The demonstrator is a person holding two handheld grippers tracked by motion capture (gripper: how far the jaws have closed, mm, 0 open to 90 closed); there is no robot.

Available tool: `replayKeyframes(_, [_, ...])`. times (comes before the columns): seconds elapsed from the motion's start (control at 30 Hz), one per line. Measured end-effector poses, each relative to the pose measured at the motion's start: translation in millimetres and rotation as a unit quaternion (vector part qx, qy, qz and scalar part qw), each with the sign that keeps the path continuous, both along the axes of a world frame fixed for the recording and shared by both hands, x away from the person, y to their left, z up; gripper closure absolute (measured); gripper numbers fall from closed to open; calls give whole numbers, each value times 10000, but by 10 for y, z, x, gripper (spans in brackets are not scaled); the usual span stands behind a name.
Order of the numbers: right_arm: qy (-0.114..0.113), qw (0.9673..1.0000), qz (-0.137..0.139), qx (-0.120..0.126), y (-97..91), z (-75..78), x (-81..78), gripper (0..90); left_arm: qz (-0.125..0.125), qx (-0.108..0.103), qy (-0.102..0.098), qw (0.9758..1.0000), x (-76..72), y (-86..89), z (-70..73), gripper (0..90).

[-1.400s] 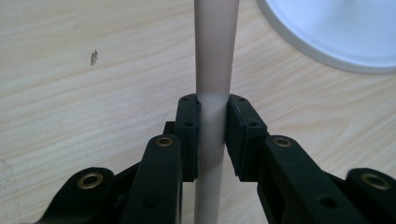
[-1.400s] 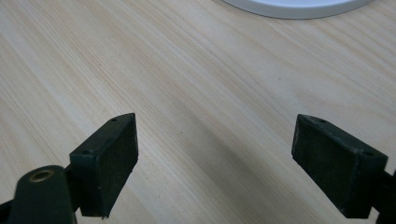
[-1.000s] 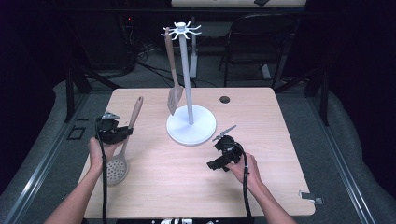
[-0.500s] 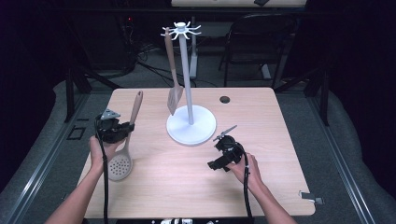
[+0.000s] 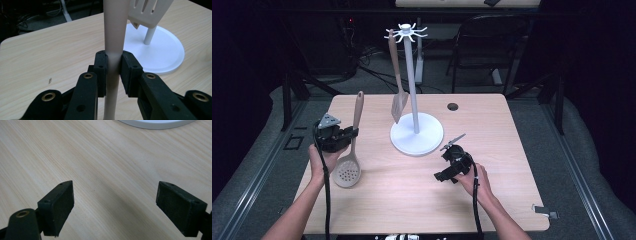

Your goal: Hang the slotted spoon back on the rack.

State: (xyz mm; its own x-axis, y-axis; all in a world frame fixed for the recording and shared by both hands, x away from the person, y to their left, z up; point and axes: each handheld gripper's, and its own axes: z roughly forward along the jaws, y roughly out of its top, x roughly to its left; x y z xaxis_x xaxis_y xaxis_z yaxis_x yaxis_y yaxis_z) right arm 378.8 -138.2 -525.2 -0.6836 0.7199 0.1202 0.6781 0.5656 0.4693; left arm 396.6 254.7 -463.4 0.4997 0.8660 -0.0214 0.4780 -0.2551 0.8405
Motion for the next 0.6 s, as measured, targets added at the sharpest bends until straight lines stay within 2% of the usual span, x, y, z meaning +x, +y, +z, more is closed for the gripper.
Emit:
replayKeyframes(0.03, [-53,9999,-54,75,21,-10,-6,146,1,15,-26,10000,-8,3,8,759])
replayKeyframes(0.07, [-12,10000,55,-58,19,9,3,146,9,7,-43,10000,-18,4,16,759])
replayKeyframes(0.13, [-36,10000,29,69,53,-2,-10,146,15,9,-75,10000,-27,4,29,759])
replayKeyframes(0.17, [-13,9999,106,-52,48,9,-4,146,9,-10,-92,10000,-25,0,33,759])
replayKeyframes(0.2, [-15,10000,50,38,51,-6,-12,146,-2,-2,-111,9999,-20,-3,38,759])
replayKeyframes(0.23, [9,9999,101,-74,36,3,-5,146,-7,-5,-116,9999,-15,-8,41,759])
replayKeyframes(0.27, [-21,10000,10,30,39,-12,-12,146,-26,-5,-115,9999,-8,-18,48,759])
replayKeyframes(0.33, [-14,10000,28,-48,18,-2,-8,146,-58,-7,-123,9999,4,-32,58,759])
replayKeyframes(0.5, [-20,10000,-64,21,24,-15,-31,146,-165,13,-155,9997,40,-87,101,759])
replayKeyframes(0.6, [25,10000,-9,-79,6,-8,-32,146,-215,24,-161,9996,61,-119,130,760])
